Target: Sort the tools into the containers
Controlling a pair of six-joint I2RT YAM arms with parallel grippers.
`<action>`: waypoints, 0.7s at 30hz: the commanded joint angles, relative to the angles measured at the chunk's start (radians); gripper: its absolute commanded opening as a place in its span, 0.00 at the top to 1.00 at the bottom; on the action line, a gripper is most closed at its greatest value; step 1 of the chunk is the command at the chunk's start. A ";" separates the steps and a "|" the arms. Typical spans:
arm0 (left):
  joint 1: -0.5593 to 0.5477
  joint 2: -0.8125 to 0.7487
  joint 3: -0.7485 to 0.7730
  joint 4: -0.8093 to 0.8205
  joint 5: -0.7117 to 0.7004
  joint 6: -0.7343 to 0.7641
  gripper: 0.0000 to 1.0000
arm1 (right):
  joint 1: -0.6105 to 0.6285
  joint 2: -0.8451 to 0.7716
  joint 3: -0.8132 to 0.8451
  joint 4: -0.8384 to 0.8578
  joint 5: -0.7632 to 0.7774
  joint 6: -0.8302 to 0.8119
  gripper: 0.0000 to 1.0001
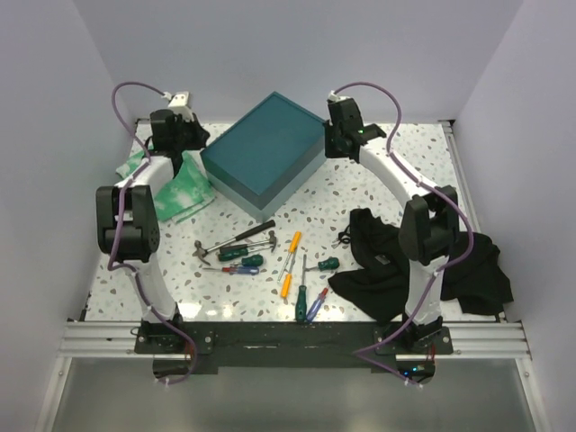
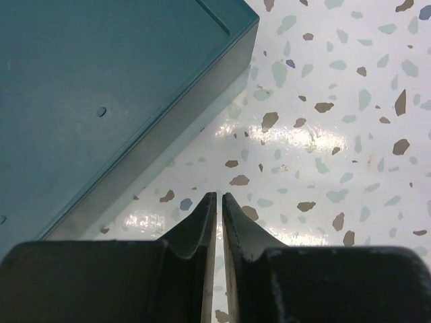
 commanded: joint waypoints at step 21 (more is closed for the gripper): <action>-0.039 -0.100 0.139 -0.062 0.074 0.022 1.00 | -0.040 0.064 0.003 0.060 -0.004 -0.017 0.92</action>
